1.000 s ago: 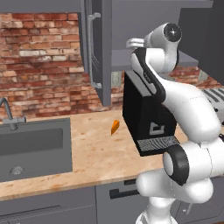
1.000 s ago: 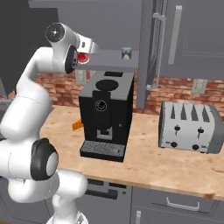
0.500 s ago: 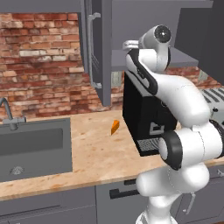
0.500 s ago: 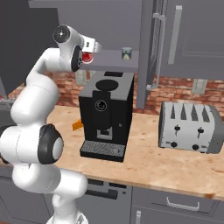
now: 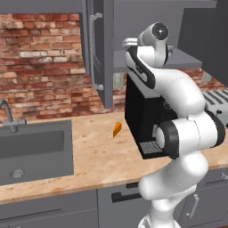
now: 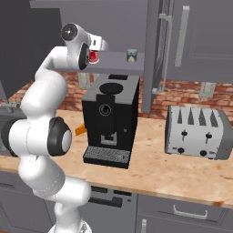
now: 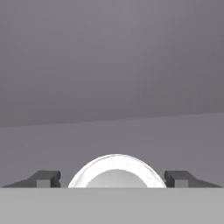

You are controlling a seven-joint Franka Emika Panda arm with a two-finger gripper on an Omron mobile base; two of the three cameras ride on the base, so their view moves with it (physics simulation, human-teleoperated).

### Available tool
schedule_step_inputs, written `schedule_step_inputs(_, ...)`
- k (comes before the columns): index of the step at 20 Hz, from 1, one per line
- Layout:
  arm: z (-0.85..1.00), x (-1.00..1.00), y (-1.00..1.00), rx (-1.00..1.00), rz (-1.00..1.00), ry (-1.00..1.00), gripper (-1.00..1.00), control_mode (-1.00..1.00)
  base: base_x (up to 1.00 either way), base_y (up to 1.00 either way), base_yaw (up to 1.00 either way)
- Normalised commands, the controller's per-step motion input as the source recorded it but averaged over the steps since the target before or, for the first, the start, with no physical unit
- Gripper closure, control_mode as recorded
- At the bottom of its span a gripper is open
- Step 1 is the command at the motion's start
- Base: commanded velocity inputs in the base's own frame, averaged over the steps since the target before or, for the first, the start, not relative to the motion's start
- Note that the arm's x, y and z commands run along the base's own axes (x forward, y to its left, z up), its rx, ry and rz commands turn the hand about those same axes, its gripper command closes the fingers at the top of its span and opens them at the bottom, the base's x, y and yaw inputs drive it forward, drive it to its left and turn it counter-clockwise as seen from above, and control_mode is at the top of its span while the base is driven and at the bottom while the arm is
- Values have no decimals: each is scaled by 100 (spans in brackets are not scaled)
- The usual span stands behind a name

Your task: Restock the canned food cabinet by taking the new fresh canned food from the counter and placing it in the cabinet. Then, take the old canned food from the cabinet and place it on the counter.

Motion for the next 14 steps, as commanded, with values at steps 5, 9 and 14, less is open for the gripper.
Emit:
schedule_step_inputs(5, 1, 0, 0, 0, 0, -2, -100, -100, 0, 0, 0)
schedule_step_inputs(9, 14, 0, 0, 0, 0, -13, -100, -100, 0, 0, 0)
schedule_step_inputs(14, 28, -36, -1, 0, 0, -20, -100, -100, 0, 0, 0)
